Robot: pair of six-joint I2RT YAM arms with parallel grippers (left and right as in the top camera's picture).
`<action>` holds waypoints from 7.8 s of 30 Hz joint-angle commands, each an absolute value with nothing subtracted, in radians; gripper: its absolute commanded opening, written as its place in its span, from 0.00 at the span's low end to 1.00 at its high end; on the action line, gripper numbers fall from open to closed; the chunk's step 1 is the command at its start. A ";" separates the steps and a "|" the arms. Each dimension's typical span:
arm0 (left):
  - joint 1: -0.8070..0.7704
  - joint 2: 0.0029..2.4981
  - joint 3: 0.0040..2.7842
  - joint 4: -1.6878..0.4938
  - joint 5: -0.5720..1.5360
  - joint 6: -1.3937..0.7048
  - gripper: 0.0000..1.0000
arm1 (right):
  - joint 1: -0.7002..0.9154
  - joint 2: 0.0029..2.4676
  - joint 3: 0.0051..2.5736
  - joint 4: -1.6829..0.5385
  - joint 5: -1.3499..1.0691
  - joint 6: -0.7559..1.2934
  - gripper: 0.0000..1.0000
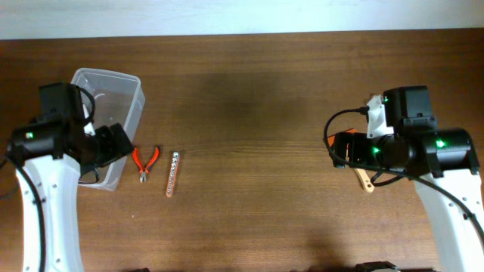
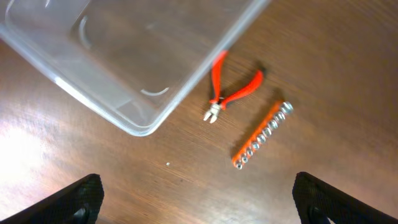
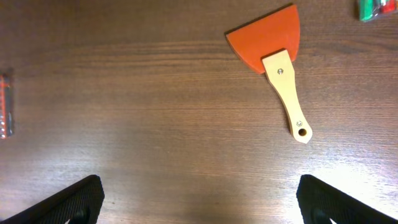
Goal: Pack container
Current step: 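Reach the left gripper to the clear box rim and grasp it, then drag the clear box with the left gripper to table center, then release the box and move the left gripper over the red pliers, then grasp the red-handled pliers with the left gripper, then carry the pliers into the clear box and open the left gripper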
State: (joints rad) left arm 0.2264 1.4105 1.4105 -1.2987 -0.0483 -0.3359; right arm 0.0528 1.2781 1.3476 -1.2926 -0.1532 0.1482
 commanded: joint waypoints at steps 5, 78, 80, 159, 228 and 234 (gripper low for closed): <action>0.437 1.499 1.428 -1.319 -0.041 -0.663 0.99 | 0.059 1.316 1.371 -1.303 -0.165 0.082 0.99; 0.222 1.687 1.511 -1.092 -0.094 -0.464 0.02 | -0.053 1.241 1.429 -1.356 0.012 0.140 0.99; 0.112 1.639 1.513 -1.092 -0.094 -0.454 0.02 | -0.109 1.224 1.446 -1.365 0.011 0.140 0.99; -0.219 1.640 1.832 -1.340 -0.174 0.075 0.75 | -0.152 1.218 1.446 -1.391 0.010 0.136 0.99; 0.181 2.034 1.248 -0.917 -0.006 0.052 0.02 | -0.152 1.218 1.446 -1.391 0.009 0.136 0.99; 0.181 2.006 1.324 -0.966 0.005 0.052 0.02 | -0.152 1.218 1.446 -1.391 0.009 0.136 0.99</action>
